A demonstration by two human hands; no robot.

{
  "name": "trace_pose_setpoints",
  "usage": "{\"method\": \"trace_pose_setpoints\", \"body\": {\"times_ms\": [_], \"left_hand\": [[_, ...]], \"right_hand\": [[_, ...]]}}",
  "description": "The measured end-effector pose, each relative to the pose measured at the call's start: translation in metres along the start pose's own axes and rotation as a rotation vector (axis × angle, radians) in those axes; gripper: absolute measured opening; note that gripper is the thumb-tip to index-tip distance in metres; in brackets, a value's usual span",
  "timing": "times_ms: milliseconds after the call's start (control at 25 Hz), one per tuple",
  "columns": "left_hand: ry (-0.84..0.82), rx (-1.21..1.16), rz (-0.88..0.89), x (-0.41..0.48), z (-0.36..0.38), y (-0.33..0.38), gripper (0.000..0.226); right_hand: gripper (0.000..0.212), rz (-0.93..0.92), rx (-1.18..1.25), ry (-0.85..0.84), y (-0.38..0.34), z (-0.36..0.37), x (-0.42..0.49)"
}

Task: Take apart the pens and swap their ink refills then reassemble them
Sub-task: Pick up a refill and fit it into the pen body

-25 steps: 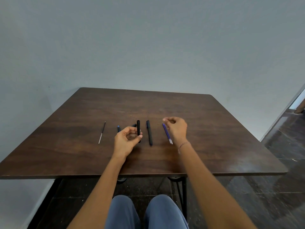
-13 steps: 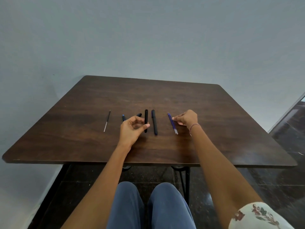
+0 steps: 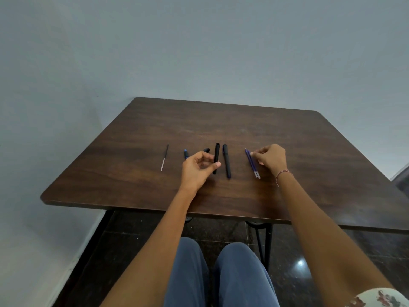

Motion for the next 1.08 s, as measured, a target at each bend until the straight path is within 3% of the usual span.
{"method": "trace_pose_setpoints", "body": {"times_ms": [600,840,960,1080], "left_hand": [[0.058,0.026,-0.014,0.0,-0.003,0.0,0.021],[0.053,0.05,-0.008,-0.003,-0.003,0.003,0.023],[0.047,0.06,0.003,-0.003,-0.002,0.004,0.023],[0.041,0.082,0.006,-0.003,-0.002,0.004,0.024]], "right_hand": [[0.018,-0.085,-0.317,-0.125,-0.016,0.001,-0.002],[0.011,-0.041,-0.456,-0.172,-0.018,-0.003,-0.006],[0.013,-0.017,-0.337,-0.084,-0.026,-0.018,-0.004],[0.023,-0.09,0.0,0.052,-0.055,-0.03,-0.005]]}}
Point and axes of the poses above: each hand's wrist, its own x-axis towards the middle knuckle, its own z-axis out of the palm, y = z × x, the point moved 5 cm from there along x, towards the middle knuckle, and after that the axes turned 10 degrees about -z, right-handed, at the moved point
